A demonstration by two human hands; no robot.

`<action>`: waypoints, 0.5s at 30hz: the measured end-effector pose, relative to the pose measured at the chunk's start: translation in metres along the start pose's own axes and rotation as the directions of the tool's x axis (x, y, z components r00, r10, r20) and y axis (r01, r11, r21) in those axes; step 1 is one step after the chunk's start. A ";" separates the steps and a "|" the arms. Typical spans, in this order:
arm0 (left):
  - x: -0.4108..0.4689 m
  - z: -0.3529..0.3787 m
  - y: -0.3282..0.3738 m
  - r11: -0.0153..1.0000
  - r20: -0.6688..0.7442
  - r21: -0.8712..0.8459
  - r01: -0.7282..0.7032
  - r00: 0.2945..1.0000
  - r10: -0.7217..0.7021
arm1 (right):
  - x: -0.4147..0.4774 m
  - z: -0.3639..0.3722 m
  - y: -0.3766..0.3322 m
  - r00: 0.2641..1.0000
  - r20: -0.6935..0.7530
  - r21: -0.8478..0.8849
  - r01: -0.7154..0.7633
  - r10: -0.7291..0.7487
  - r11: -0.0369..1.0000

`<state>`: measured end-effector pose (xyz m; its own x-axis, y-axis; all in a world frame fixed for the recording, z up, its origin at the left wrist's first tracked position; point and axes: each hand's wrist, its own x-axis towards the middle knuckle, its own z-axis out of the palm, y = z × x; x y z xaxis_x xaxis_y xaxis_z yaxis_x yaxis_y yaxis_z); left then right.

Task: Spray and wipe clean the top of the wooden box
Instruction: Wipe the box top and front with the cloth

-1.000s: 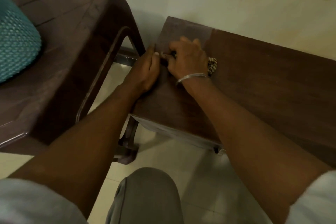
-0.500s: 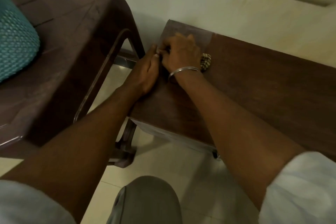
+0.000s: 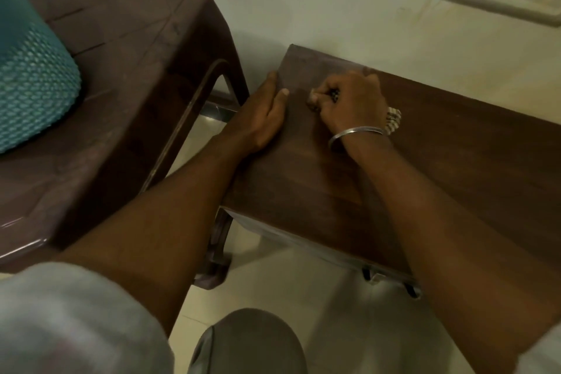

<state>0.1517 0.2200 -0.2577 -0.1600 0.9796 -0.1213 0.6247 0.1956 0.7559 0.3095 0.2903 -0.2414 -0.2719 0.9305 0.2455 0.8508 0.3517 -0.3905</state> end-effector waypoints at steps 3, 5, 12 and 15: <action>0.004 0.000 0.001 1.000 0.011 -0.009 0.005 1.000 -0.005 | 0.019 0.016 -0.034 0.995 0.055 0.014 0.081 -0.081 0.997; 0.008 -0.002 0.002 0.999 0.005 -0.046 0.013 1.000 -0.013 | 0.028 0.020 -0.044 0.987 0.109 0.052 0.116 -0.121 0.992; 0.022 -0.004 0.002 0.999 0.053 -0.015 0.044 0.998 -0.043 | 0.020 -0.003 0.017 0.998 0.041 0.040 0.054 -0.055 0.998; 0.033 -0.004 0.005 0.999 0.058 0.003 0.047 0.997 -0.047 | 0.015 -0.017 0.043 0.999 0.018 0.031 -0.038 0.038 0.999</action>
<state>0.1463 0.2528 -0.2549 -0.1447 0.9702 -0.1943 0.6191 0.2419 0.7471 0.3500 0.3178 -0.2395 -0.2476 0.9448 0.2147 0.8463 0.3188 -0.4268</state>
